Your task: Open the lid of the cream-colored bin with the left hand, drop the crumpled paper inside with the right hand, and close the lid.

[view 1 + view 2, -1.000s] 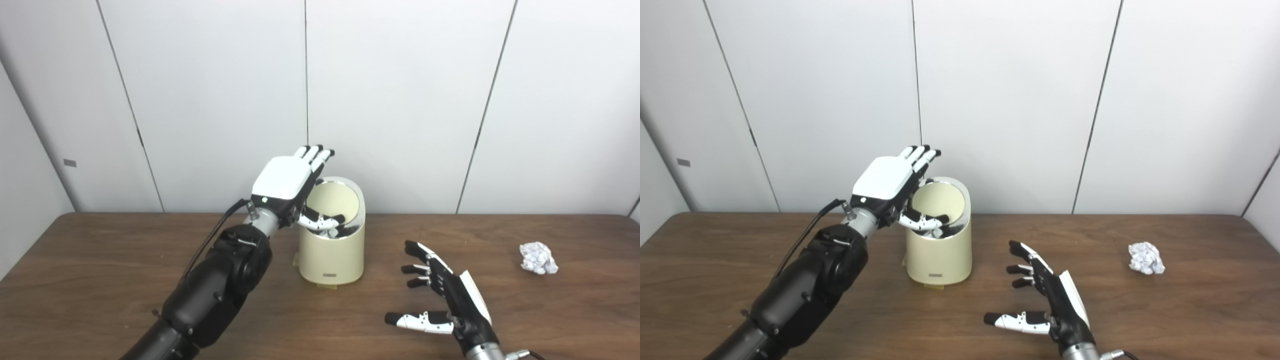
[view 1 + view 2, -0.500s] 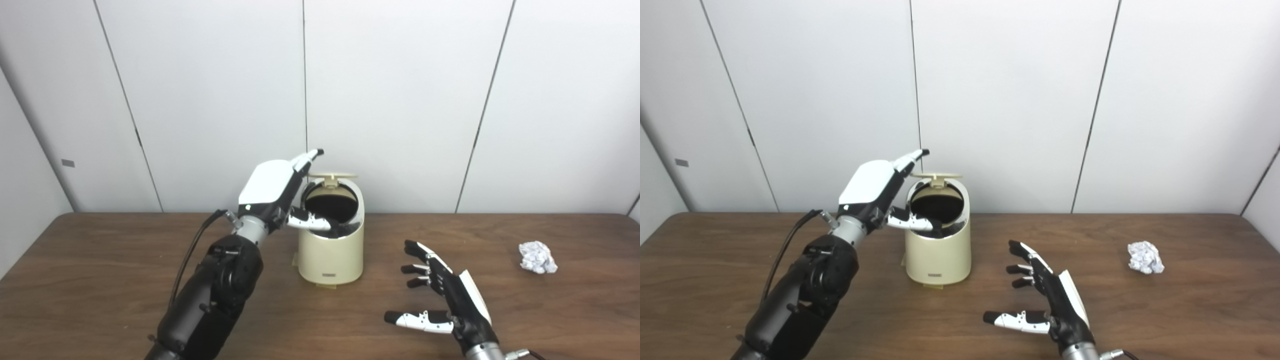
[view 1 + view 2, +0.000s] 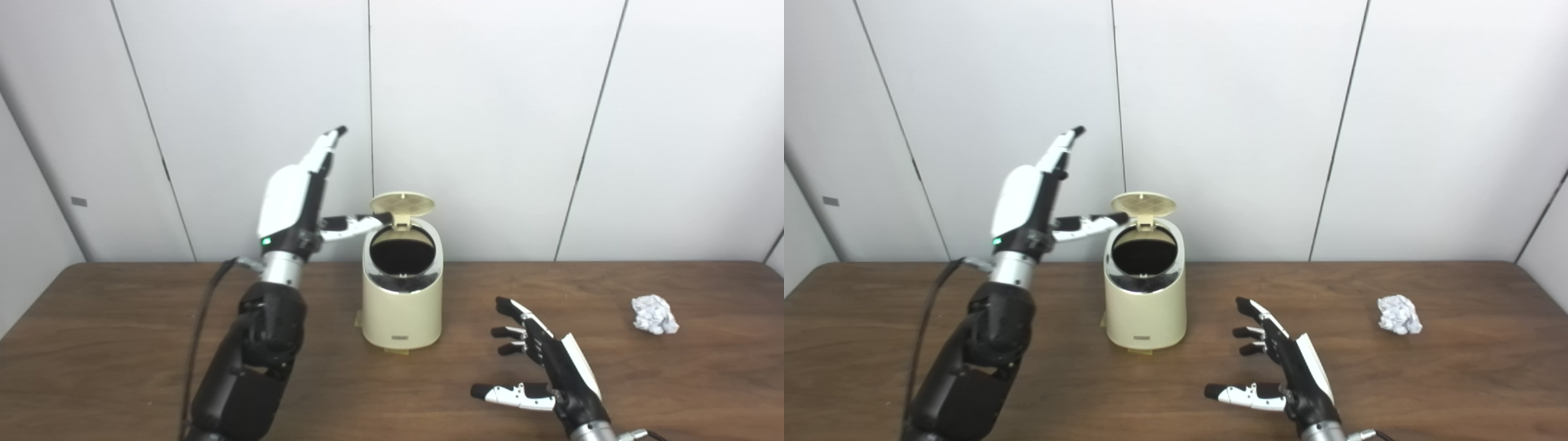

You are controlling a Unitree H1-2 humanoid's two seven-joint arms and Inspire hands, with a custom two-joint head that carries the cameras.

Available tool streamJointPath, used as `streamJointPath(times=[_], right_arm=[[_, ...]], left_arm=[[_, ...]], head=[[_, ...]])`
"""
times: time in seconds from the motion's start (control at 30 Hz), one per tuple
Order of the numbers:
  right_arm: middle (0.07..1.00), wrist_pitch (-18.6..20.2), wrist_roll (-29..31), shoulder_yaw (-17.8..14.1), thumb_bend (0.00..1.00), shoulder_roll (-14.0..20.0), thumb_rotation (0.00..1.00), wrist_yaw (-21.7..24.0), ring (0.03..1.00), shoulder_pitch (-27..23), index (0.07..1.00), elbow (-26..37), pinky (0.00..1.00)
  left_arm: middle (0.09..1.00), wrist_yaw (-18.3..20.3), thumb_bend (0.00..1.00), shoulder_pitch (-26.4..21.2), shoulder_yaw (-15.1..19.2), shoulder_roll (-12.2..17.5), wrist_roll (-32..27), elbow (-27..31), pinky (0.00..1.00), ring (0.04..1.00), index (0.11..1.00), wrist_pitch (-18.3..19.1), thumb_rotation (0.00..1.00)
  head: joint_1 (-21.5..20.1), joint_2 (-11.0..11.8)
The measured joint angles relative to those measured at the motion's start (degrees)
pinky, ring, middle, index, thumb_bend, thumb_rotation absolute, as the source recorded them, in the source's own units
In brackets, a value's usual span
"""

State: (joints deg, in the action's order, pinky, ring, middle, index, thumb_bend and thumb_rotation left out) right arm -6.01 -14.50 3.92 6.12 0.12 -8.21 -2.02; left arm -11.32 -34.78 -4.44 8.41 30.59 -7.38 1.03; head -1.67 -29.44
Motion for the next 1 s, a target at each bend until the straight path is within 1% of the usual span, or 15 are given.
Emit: streamJointPath(times=[0.07, 0.17, 0.23, 0.3, 0.37, 0.43, 0.47, 0.5, 0.6, 0.67, 0.73, 0.8, 0.87, 1.0], right_arm=[[0.885, 0.00, 0.01, 0.01, 0.78, 0.01, 0.18, 0.00, 0.749, 0.00, 0.882, -0.06, 0.63], [0.882, 0.00, 0.01, 0.03, 0.78, 0.01, 0.18, 0.00, 0.749, -0.01, 0.884, -0.05, 0.63], [0.877, 0.00, 0.01, 0.04, 0.78, 0.00, 0.18, 0.00, 0.747, 0.01, 0.882, -0.05, 0.63], [0.876, 0.00, 0.01, 0.02, 0.78, 0.02, 0.18, 0.00, 0.746, 0.00, 0.881, -0.06, 0.63], [0.875, 0.00, 0.02, -0.01, 0.77, 0.05, 0.16, 0.00, 0.746, 0.01, 0.880, -0.05, 0.63], [0.875, 0.00, 0.02, -0.02, 0.77, 0.10, 0.16, 0.00, 0.744, 0.02, 0.880, -0.05, 0.62], [0.876, 0.00, 0.02, -0.01, 0.77, 0.14, 0.15, 0.01, 0.745, 0.01, 0.882, -0.06, 0.62], [0.876, -0.01, 0.02, 0.01, 0.77, 0.14, 0.15, 0.00, 0.744, 0.00, 0.882, -0.05, 0.62], [0.877, -0.02, 0.12, 0.00, 0.77, 0.18, 0.15, 0.02, 0.746, 0.00, 0.884, -0.06, 0.62], [0.871, -0.10, 0.26, -0.10, 0.77, 0.23, 0.15, 0.01, 0.739, 0.02, 0.877, -0.15, 0.61], [0.862, -0.33, 0.27, -0.21, 0.77, 0.26, 0.13, -0.12, 0.724, 0.02, 0.867, -0.44, 0.59], [0.851, -0.68, 0.25, -0.39, 0.76, 0.26, 0.12, -0.29, 0.707, 0.01, 0.859, -0.66, 0.58], [0.843, -1.29, 0.15, -0.57, 0.75, 0.26, 0.12, -0.80, 0.693, -0.01, 0.853, -0.67, 0.57], [0.825, -1.39, -0.21, -1.54, 0.76, 0.66, 0.12, -1.52, 0.675, -0.05, 0.840, -0.53, 0.55]], left_arm=[[0.958, 1.15, 0.87, 2.21, 1.55, -0.08, -4.11, 1.44, 0.85, 0.943, 0.984, -0.23, 0.28], [0.944, 3.45, 0.88, 6.17, 2.87, -0.08, -9.66, 3.40, 0.77, 0.922, 0.973, -0.33, 0.30], [0.933, 4.72, 0.87, 9.14, 3.75, -0.16, -12.41, 4.27, 0.74, 0.911, 0.966, -0.30, 0.29], [0.916, 5.42, 0.86, 11.99, 4.38, -0.33, -14.62, 5.01, 0.72, 0.891, 0.956, -0.24, 0.31], [0.897, 5.69, 0.88, 14.55, 4.48, -0.48, -15.62, 5.63, 0.76, 0.867, 0.944, -0.27, 0.34], [0.887, 6.27, 0.87, 16.70, 4.63, -0.79, -17.43, 5.61, 0.83, 0.865, 0.932, -0.47, 0.34], [0.878, 6.51, 0.86, 17.48, 4.78, -0.97, -18.55, 5.52, 0.84, 0.852, 0.921, -1.09, 0.34], [0.867, 6.53, 0.86, 18.24, 4.91, -1.11, -19.35, 5.26, 0.82, 0.836, 0.911, -2.45, 0.33], [0.824, 6.65, 0.84, 19.84, 5.38, -1.43, -21.92, 3.02, 0.70, 0.780, 0.878, -7.44, 0.29], [0.796, 6.89, 0.83, 20.88, 6.01, -2.09, -24.28, 1.32, 0.63, 0.744, 0.862, -9.97, 0.27], [0.764, 7.15, 0.82, 22.35, 6.20, -2.76, -25.85, 0.19, 0.59, 0.700, 0.851, -11.79, 0.25], [0.749, 7.67, 0.81, 23.59, 6.10, -3.19, -26.35, -1.47, 0.57, 0.679, 0.845, -12.61, 0.24], [0.739, 7.94, 0.79, 23.72, 5.97, -3.22, -26.38, -1.47, 0.56, 0.670, 0.838, -13.64, 0.22], [0.750, 8.76, 0.79, 23.79, 5.82, -3.30, -26.38, -1.58, 0.60, 0.703, 0.829, -13.78, 0.22]], head=[[0.18, -0.09], [0.09, 0.00], [0.26, -0.17], [0.26, -0.09], [0.44, -0.18], [0.44, -0.09], [0.44, -0.09], [0.44, -0.17], [0.70, 0.00], [0.70, 0.00], [0.70, 0.26], [0.79, 0.52], [0.44, 0.53], [-1.14, 1.05]])
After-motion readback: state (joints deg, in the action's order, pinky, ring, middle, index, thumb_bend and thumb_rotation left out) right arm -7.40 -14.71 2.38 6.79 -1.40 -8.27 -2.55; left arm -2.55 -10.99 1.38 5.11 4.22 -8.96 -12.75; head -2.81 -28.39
